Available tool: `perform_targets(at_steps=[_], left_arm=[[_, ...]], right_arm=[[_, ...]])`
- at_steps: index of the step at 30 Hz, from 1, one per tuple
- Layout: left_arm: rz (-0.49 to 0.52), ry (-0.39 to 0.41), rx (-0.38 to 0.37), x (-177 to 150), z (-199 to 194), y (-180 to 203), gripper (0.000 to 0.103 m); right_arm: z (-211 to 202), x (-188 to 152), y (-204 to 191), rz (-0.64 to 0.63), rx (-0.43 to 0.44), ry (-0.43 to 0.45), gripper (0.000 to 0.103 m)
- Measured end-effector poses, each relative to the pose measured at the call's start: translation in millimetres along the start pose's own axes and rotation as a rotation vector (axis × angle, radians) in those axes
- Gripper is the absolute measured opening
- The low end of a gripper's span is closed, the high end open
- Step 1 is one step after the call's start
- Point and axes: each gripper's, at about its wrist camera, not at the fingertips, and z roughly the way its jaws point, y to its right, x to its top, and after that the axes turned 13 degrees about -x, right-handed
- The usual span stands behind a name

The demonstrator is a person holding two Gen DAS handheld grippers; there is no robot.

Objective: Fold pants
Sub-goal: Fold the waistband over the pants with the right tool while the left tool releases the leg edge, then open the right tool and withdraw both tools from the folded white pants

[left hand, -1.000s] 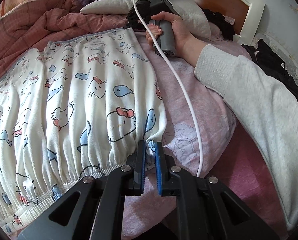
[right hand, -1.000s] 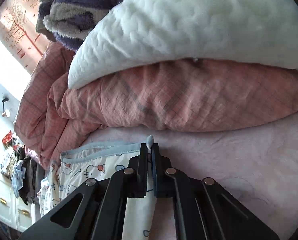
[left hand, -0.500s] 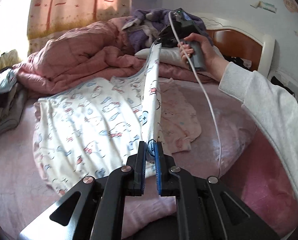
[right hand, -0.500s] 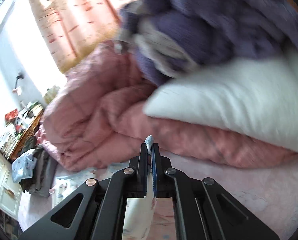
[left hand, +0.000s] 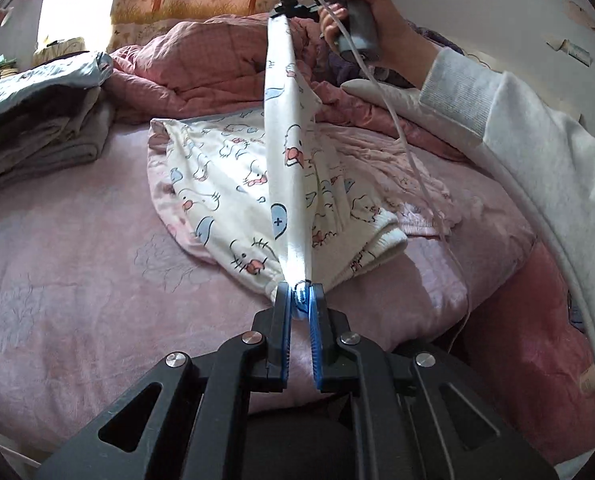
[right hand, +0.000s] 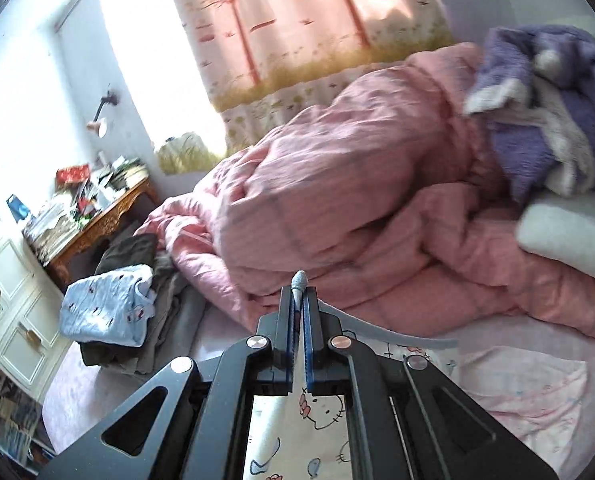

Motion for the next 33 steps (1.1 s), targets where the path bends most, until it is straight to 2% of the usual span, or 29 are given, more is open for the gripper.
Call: perform_targets(at_steps=[2,4,9,11,13,18,22,26,27,29,30,31,33], left_arm=[[-0.012,-0.005,-0.012,-7.5,-1.1,-7.1,0.008],[-0.031,-0.023,-0.032,-13.3,1.1,-14.1,0.0],[-0.078,-0.039,-0.062,-24.9,8.2,-29.6,0.0],[-0.085,-0.018,-0.091,-25.2,4.3,-32.7,0.0],[-0.083,-0.004,-0.082,-26.0,1.4,-32.8,0.0],[-0.101,0.002,-0.088,-26.5,1.5,-35.8,0.0],[-0.11,0.005,-0.085,-28.1,0.5,-38.1,0.0],[-0.093,0.016,-0.061,-27.7,-3.2,-38.0,0.0],[-0.088,0.022,-0.044,-26.3,-4.7,-38.7,0.0],[-0.091,0.033,-0.009,-24.2,-7.5,-41.3,0.003],[-0.099,0.042,0.001,-22.9,-9.7,-43.3,0.005],[-0.109,0.053,0.004,-20.1,-12.3,-47.8,0.007],[-0.118,0.069,0.012,-16.6,-17.8,-50.8,0.009]], right_arm=[[12.4,-1.8,-26.6,-0.028,0.006,-0.018,0.003],[29.7,-5.2,-53.6,-0.062,0.006,-0.04,0.003],[82.4,-21.9,-105.9,-0.13,-0.029,-0.088,0.003],[101.7,-30.5,-118.4,-0.131,-0.011,-0.126,0.003],[113.8,-38.9,-128.9,-0.146,0.016,-0.145,0.003],[145.1,-58.7,-157.6,-0.226,0.011,-0.189,0.003],[166.9,-75.8,-165.4,-0.217,0.033,-0.238,0.003],[176.5,-89.0,-166.4,-0.201,0.006,-0.267,0.005],[175.5,-89.0,-163.8,-0.198,0.009,-0.269,0.009],[167.6,-85.4,-157.5,-0.198,-0.003,-0.253,0.029],[158.4,-82.3,-151.3,-0.188,-0.007,-0.227,0.05],[146.1,-78.9,-143.9,-0.176,-0.013,-0.192,0.064],[116.0,-74.3,-132.0,-0.168,-0.01,-0.098,0.065]])
